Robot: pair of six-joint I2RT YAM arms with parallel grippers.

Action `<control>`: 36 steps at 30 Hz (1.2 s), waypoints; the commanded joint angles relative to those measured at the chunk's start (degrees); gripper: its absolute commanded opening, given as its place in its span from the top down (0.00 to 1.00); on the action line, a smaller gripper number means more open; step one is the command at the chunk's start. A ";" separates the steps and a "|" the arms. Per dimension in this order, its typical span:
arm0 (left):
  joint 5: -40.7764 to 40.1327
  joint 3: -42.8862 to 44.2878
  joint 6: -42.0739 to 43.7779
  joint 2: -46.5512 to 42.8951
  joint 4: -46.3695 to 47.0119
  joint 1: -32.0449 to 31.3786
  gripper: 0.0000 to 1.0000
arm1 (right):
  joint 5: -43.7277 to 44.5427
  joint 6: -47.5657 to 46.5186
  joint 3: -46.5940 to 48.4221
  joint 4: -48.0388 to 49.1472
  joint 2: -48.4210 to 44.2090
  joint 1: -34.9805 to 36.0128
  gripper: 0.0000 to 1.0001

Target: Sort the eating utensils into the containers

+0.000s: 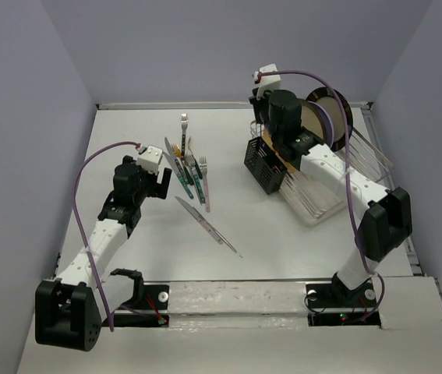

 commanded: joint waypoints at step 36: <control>-1.71 -1.97 0.78 2.07 3.75 0.42 0.01 | -10.65 4.44 -0.91 -29.07 3.45 20.01 0.50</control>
